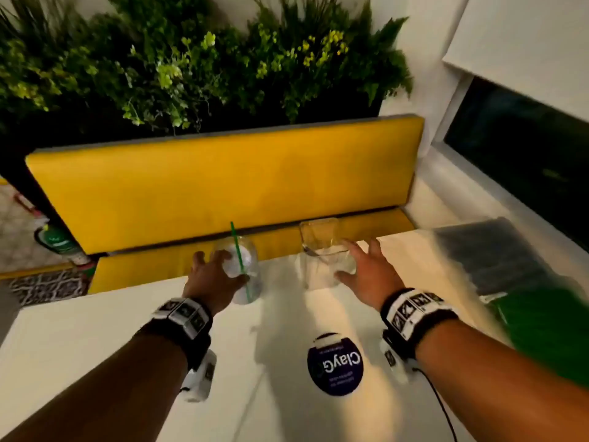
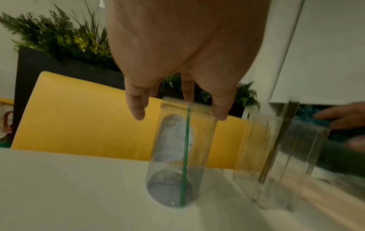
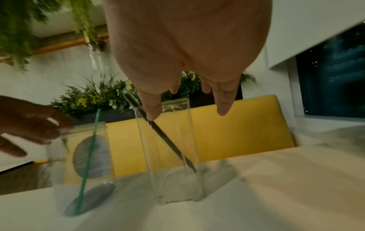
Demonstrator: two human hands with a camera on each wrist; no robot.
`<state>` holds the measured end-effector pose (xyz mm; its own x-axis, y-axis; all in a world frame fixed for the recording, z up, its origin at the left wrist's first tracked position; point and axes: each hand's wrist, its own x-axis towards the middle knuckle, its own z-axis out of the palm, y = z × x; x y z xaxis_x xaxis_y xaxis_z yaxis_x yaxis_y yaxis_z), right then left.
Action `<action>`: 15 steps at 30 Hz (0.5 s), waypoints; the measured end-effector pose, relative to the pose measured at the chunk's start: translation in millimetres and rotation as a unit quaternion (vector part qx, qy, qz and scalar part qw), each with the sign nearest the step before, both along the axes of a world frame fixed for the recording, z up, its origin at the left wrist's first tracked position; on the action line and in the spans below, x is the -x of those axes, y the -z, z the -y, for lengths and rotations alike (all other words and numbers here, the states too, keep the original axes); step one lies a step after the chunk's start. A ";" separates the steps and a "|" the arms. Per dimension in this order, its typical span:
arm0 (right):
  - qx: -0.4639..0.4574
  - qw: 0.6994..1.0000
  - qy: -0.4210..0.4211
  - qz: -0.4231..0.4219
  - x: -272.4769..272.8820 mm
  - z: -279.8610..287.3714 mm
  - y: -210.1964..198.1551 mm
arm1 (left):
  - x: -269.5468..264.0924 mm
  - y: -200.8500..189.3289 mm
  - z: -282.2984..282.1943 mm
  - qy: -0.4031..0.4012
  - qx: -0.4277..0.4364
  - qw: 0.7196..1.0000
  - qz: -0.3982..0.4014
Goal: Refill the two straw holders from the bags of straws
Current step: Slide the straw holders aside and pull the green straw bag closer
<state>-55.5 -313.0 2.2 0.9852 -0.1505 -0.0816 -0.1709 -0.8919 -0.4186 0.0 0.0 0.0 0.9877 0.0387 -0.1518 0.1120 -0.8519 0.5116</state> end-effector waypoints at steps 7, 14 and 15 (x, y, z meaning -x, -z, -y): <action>-0.082 0.996 0.020 0.030 -39.4 -12.2 36.2 | -14.5 31.7 9.0 0.038 0.035 0.999 0.013; -0.095 0.994 0.038 0.038 45.9 20.0 9.5 | 36.2 27.2 28.4 0.141 0.082 0.986 0.029; -0.094 0.994 0.042 0.026 62.4 24.9 5.4 | 48.2 27.9 32.1 0.156 0.089 0.983 0.021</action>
<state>-117.9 -337.9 -3.2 0.9734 -0.2197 -0.0656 -0.2157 -0.7808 -0.5864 -48.2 -32.1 -27.9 0.9524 -0.2918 -0.0881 -0.1653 -0.7373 0.6551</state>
